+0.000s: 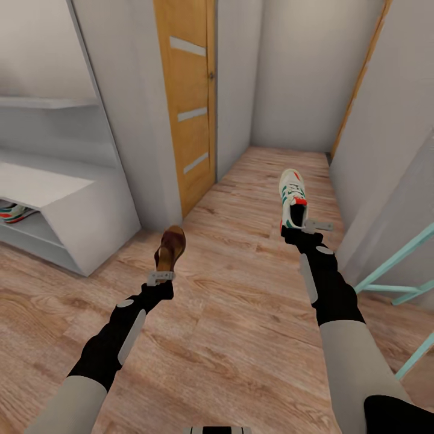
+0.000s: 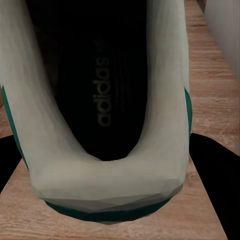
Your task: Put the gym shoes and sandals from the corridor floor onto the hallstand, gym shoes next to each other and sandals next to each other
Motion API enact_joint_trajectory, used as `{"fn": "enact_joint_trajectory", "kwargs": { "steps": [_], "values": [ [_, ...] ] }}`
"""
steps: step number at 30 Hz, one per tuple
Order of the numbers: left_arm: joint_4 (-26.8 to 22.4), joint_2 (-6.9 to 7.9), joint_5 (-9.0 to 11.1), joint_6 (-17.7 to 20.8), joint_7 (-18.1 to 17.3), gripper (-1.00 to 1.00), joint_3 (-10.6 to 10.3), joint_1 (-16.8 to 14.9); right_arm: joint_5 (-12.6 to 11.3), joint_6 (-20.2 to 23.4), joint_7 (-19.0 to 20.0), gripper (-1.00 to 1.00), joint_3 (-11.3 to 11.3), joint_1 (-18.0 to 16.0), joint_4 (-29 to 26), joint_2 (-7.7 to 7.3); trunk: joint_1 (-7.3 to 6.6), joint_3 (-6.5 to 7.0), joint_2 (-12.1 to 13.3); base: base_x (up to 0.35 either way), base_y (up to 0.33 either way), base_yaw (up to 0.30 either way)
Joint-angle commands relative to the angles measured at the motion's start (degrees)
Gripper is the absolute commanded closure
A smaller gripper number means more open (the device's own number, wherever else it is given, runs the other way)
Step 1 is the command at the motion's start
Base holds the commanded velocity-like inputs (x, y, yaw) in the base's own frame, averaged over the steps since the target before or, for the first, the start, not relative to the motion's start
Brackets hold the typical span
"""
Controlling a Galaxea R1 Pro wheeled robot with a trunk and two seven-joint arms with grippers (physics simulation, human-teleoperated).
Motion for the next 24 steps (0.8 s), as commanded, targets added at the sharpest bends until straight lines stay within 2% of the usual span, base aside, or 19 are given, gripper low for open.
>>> {"fn": "enact_joint_trajectory", "kwargs": {
  "steps": [1,16,24],
  "values": [
    [-0.08,0.05,0.28,0.35,0.01,1.0,-0.08,-0.02,0.06,0.31,-0.08,1.0,-0.06,-0.04,-0.08,0.04,-0.01,0.05,-0.02,0.0,0.0,0.0],
    [-0.08,0.05,0.28,0.35,0.01,1.0,-0.13,-0.02,0.07,0.3,-0.08,1.0,-0.06,0.0,-0.08,0.04,-0.01,1.46,-0.02,0.0,0.003,0.0],
    [-0.08,0.05,0.28,0.35,0.01,1.0,-0.16,-0.02,0.06,0.3,-0.06,1.0,-0.06,-0.02,-0.08,0.04,-0.01,2.22,-0.02,-0.118,0.183,0.0]
  ]
}}
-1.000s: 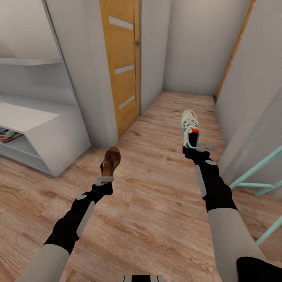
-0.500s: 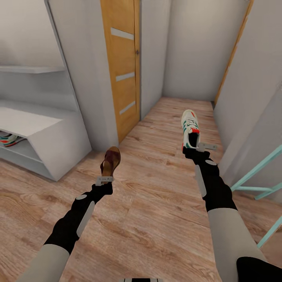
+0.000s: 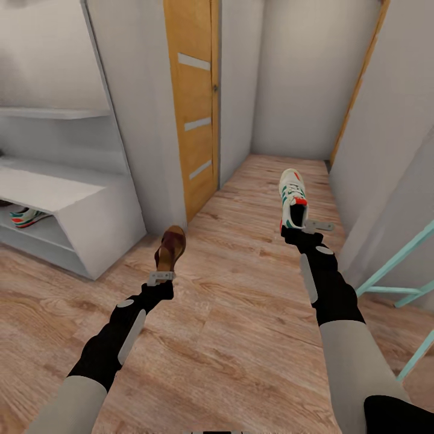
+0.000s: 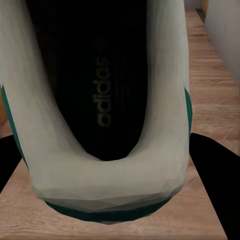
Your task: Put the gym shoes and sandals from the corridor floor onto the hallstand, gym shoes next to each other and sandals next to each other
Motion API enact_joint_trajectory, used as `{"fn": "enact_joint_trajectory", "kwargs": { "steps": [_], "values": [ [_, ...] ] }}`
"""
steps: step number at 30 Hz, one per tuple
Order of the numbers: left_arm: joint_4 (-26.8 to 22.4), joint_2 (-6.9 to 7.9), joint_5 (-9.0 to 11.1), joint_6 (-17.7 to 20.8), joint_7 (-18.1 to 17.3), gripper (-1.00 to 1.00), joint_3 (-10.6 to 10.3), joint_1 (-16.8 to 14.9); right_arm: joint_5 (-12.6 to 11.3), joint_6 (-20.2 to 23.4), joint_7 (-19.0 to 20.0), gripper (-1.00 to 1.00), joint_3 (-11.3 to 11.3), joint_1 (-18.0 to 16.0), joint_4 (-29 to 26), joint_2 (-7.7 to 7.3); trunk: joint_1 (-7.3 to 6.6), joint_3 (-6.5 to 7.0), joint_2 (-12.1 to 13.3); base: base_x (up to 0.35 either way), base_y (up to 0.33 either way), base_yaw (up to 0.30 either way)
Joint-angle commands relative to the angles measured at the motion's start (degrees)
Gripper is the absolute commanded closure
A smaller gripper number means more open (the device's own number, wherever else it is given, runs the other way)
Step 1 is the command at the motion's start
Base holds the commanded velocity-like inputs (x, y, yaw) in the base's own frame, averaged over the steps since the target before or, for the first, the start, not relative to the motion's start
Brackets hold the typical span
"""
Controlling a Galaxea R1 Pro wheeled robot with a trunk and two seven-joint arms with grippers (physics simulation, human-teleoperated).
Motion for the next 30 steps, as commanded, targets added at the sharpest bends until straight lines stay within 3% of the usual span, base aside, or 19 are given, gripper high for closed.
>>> {"fn": "enact_joint_trajectory", "kwargs": {
  "steps": [1,8,30],
  "values": [
    [-0.06,0.05,0.3,0.32,0.0,1.0,-0.1,-0.02,0.06,0.33,-0.1,1.0,-0.07,-0.05,-0.09,0.05,-0.03,0.05,-0.02,-0.187,0.24,0.0],
    [-0.06,0.05,0.3,0.32,0.0,1.0,-0.1,-0.02,0.06,0.36,-0.12,1.0,-0.07,-0.02,-0.09,0.05,-0.03,0.65,-0.02,-0.2,0.244,0.097],
    [-0.06,0.04,0.3,0.32,0.0,1.0,-0.1,-0.02,0.06,0.33,-0.12,1.0,-0.07,-0.02,-0.09,0.05,-0.03,2.08,-0.02,-0.215,0.248,0.226]
  ]
}}
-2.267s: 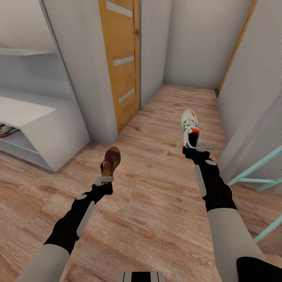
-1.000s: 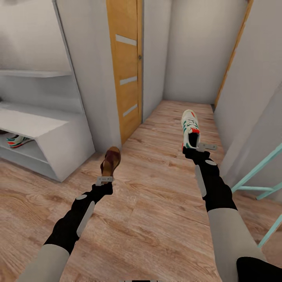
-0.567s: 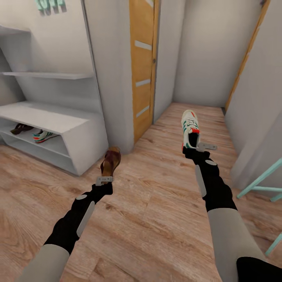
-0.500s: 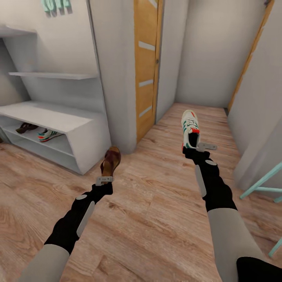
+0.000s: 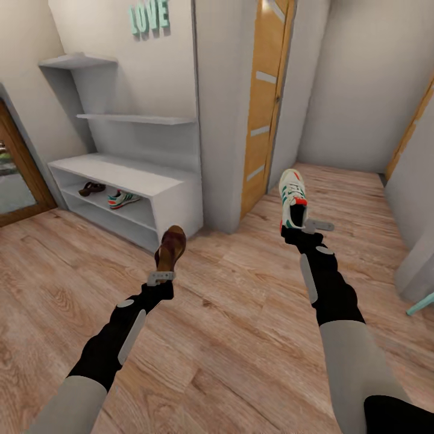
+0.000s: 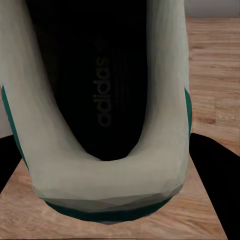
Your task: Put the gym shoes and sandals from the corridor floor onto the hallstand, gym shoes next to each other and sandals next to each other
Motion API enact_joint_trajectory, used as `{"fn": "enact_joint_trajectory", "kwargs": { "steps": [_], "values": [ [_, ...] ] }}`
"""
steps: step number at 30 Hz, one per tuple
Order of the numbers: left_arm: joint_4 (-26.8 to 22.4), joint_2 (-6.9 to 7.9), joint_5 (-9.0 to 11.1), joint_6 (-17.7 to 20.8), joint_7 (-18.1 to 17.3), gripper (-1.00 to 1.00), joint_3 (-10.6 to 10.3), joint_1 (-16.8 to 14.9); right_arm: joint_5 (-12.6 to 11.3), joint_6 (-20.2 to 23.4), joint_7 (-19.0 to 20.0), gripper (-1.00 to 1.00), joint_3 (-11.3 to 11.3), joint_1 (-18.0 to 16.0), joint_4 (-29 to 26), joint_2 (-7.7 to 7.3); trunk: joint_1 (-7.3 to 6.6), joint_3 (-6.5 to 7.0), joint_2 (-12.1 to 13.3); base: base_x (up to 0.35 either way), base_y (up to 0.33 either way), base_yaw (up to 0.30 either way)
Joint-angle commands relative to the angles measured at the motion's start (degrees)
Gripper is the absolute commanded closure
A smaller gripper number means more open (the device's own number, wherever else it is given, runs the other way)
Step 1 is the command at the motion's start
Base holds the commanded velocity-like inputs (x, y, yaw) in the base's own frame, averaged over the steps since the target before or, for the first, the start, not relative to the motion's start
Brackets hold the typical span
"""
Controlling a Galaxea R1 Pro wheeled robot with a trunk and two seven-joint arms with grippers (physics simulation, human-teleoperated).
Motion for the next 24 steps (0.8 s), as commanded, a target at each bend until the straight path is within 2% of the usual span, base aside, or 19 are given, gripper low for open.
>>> {"fn": "enact_joint_trajectory", "kwargs": {
  "steps": [1,9,24],
  "values": [
    [-0.06,0.04,0.32,0.31,0.0,1.0,-0.1,-0.03,0.08,0.34,-0.09,1.0,-0.07,-0.05,-0.1,0.05,-0.03,0.01,-0.02,-0.134,0.285,0.231],
    [-0.05,-0.03,0.4,0.31,-0.06,1.0,-0.1,-0.03,0.08,0.34,-0.08,1.0,-0.07,-0.06,-0.1,0.05,-0.03,0.52,-0.02,-0.06,0.299,0.231],
    [0.03,-0.03,0.4,0.31,-0.08,1.0,-0.1,-0.03,0.08,0.34,-0.11,1.0,-0.07,-0.07,-0.1,0.05,-0.03,1.46,-0.02,0.015,0.31,0.231]
  ]
}}
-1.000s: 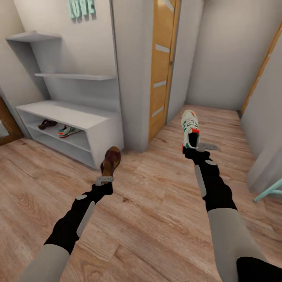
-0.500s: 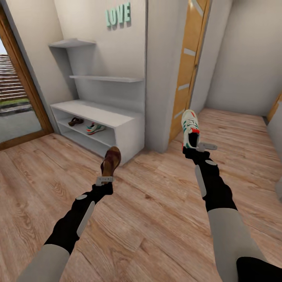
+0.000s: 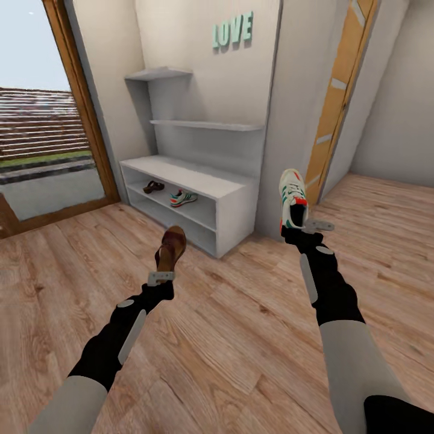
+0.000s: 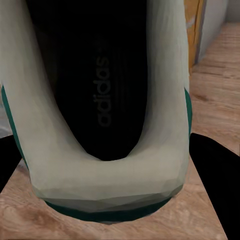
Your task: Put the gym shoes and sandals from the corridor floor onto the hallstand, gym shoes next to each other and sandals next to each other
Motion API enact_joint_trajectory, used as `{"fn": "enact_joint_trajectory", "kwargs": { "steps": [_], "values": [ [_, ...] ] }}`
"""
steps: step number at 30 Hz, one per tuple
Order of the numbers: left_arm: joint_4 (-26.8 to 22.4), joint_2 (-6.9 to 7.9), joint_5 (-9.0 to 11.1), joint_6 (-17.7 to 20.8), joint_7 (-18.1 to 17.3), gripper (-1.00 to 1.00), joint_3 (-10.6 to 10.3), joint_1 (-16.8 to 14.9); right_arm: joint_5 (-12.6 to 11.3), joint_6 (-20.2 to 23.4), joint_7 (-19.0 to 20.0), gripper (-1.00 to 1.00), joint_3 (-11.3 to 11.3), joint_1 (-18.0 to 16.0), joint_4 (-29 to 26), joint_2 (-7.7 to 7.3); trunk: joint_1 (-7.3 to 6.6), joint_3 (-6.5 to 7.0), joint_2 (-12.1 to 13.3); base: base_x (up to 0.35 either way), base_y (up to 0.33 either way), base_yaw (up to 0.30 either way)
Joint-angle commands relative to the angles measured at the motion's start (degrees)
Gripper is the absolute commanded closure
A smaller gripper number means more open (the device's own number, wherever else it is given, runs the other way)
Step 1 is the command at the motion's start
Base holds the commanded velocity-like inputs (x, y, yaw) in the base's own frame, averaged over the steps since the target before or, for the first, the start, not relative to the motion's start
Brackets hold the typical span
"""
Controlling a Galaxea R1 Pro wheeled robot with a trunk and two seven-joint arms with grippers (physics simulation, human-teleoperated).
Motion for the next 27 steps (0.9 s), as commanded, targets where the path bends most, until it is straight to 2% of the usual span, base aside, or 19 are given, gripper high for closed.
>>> {"fn": "enact_joint_trajectory", "kwargs": {
  "steps": [1,15,27],
  "values": [
    [-0.06,0.04,0.29,0.31,-0.01,1.0,-0.08,-0.03,0.08,0.34,-0.07,1.0,-0.07,-0.02,-0.1,0.05,-0.01,0.01,-0.02,0.059,0.31,0.231],
    [-0.06,0.04,0.32,0.31,-0.01,1.0,-0.08,-0.03,0.08,0.34,-0.08,1.0,-0.07,-0.04,-0.1,0.05,-0.01,0.89,-0.02,0.092,0.31,0.231],
    [-0.06,-0.3,0.38,0.31,-0.01,1.0,-0.08,-0.03,0.08,0.34,-0.08,1.0,-0.07,-0.04,-0.1,0.05,-0.01,1.64,-0.02,0.193,0.275,0.231]
  ]
}}
